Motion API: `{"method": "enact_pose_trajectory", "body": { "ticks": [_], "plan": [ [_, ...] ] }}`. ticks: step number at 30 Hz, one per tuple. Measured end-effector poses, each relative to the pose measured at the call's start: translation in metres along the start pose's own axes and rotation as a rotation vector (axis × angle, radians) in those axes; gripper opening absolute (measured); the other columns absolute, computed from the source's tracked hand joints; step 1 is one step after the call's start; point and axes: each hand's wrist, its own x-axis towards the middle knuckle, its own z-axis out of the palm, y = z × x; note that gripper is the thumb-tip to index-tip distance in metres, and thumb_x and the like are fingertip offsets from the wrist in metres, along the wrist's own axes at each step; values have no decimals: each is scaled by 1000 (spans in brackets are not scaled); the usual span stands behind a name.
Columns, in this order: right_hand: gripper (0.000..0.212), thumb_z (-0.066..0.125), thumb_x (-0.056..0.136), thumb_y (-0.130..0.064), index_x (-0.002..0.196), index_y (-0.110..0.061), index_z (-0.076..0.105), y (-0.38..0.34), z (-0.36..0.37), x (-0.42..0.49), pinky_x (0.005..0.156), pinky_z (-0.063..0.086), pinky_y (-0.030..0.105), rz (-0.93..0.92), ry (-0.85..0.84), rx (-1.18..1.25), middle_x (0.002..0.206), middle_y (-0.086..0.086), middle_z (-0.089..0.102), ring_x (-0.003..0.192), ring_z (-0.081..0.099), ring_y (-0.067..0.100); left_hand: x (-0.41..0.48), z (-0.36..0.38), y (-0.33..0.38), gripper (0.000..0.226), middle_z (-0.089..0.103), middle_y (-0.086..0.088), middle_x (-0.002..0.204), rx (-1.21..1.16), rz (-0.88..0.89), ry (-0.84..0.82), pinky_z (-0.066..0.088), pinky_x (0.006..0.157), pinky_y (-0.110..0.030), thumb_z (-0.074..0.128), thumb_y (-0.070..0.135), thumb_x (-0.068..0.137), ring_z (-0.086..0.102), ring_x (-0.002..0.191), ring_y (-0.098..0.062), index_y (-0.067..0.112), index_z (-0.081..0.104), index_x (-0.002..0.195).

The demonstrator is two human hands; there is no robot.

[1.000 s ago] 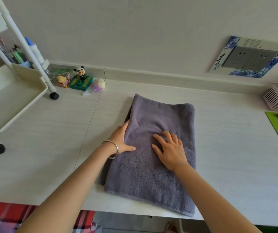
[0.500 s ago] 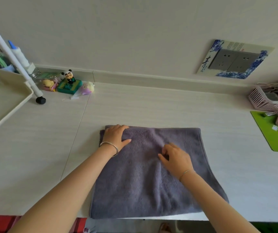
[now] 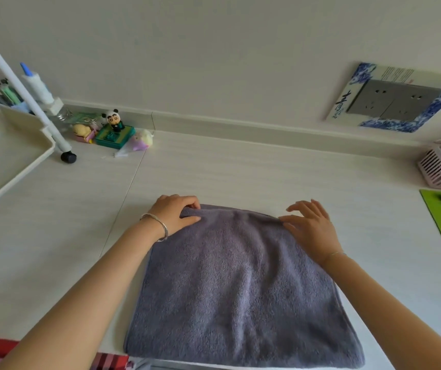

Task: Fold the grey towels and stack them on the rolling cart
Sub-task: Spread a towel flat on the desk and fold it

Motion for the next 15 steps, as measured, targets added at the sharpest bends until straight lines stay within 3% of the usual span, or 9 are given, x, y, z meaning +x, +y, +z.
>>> {"method": "enact_pose_trajectory", "body": {
  "ticks": [4, 6, 9, 12, 15],
  "plan": [
    [27, 81, 70, -19, 93, -19, 69, -2, 7, -3, 84, 45, 38, 39, -90, -44, 91, 1, 63, 88, 61, 28, 2, 6, 2, 27, 62, 6, 111, 57, -91, -121, 38, 80, -26, 60, 37, 88, 57, 101, -19, 26, 58, 112],
    [22, 81, 68, -15, 85, -17, 66, -4, 8, 4, 82, 40, 35, 39, -40, -43, 90, 3, 61, 85, 59, 29, 5, 8, 2, 27, 63, 1, 111, 49, -136, -131, 39, 76, -25, 61, 37, 87, 57, 100, -20, 24, 60, 112],
    [3, 69, 77, -14, 77, -14, 66, 0, 4, 8, 82, 36, 31, -90, 131, -14, 87, 3, 65, 81, 60, 28, 13, 5, 5, 28, 62, -2, 113, 82, -154, -195, 41, 80, -28, 58, 37, 89, 56, 102, -21, 23, 60, 114],
    [13, 55, 86, -19, 81, -11, 65, 6, -11, 1, 87, 41, 32, -174, 184, 13, 85, 2, 66, 81, 59, 25, 19, 1, 6, 30, 59, -3, 119, 64, -189, -261, 43, 85, -31, 59, 40, 88, 54, 101, -21, 24, 57, 113],
    [18, 49, 93, -22, 89, -7, 58, 12, -22, -1, 65, 40, 33, -43, 70, 38, 71, 7, 64, 66, 60, 33, 25, -3, 8, 38, 54, -1, 128, 18, -256, -282, 43, 91, -31, 63, 46, 83, 52, 111, -21, 25, 53, 112]
  ]
}}
